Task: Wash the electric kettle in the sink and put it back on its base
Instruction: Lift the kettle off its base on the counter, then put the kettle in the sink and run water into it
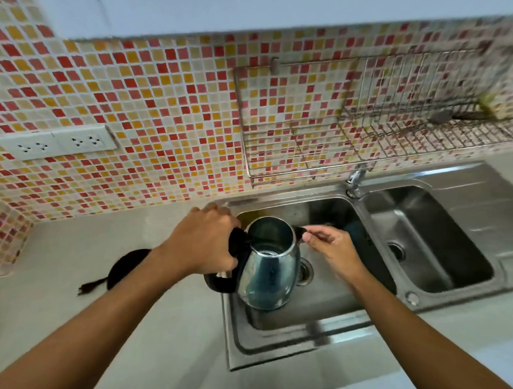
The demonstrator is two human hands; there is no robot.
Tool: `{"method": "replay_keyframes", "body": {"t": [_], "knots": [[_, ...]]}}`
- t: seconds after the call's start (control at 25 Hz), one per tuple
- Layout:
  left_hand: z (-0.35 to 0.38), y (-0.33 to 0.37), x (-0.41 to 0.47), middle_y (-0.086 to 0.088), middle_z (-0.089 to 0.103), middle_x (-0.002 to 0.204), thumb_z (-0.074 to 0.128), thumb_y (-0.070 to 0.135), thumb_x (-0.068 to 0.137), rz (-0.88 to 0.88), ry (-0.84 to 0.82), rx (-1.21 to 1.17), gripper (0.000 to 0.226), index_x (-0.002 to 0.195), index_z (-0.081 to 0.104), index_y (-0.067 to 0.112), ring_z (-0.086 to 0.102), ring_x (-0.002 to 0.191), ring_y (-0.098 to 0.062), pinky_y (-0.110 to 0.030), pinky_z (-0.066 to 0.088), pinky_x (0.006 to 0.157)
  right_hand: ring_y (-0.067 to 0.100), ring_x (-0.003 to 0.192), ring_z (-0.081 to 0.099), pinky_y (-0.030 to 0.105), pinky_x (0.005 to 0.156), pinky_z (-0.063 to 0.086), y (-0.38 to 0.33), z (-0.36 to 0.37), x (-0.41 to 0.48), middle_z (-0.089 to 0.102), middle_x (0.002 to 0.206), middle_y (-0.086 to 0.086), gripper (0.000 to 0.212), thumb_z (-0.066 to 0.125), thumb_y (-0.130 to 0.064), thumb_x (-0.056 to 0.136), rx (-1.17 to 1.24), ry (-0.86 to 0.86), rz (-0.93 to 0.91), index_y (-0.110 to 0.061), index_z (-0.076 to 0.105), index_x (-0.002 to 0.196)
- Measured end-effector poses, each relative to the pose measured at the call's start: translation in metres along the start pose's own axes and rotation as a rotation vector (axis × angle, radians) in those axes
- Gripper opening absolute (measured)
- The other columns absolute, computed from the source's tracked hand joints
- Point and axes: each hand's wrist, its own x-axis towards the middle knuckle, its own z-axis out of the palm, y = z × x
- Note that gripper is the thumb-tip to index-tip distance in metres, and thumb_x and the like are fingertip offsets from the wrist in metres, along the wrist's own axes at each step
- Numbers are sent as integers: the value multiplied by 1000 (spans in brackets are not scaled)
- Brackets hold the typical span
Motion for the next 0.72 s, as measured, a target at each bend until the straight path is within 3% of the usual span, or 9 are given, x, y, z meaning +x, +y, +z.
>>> {"method": "replay_keyframes", "body": {"t": [0.2, 0.32, 0.48, 0.72], "knots": [[75, 73, 80, 1, 65, 102, 64, 52, 64, -75, -22, -69, 48, 107, 68, 32, 59, 103, -25, -38, 50, 85, 4, 58, 64, 21, 55, 47, 63, -90, 45, 74, 73, -4, 11, 64, -13, 92, -95, 63, 116, -9, 72, 100], [121, 97, 118, -3, 65, 112, 63, 57, 67, -149, -50, -35, 55, 113, 68, 27, 55, 110, -29, -42, 50, 88, 10, 56, 60, 20, 51, 47, 87, -126, 91, 72, 89, 13, 20, 65, -20, 92, -141, 161, 149, -10, 65, 110], [174, 116, 153, -9, 62, 124, 61, 54, 66, -235, -80, -40, 63, 119, 67, 20, 52, 119, -34, -49, 48, 93, 21, 92, 64, 32, 83, 50, 95, -166, 152, 67, 104, 8, 40, 63, -26, 92, -311, 407, 107, -10, 54, 127], [212, 127, 186, -13, 64, 119, 65, 53, 65, -315, -66, -80, 65, 119, 67, 17, 55, 115, -38, -51, 48, 94, 34, 111, 61, 37, 94, 46, 109, -188, 212, 66, 118, 18, 35, 56, -24, 96, -535, 454, 202, -5, 57, 126]]}}
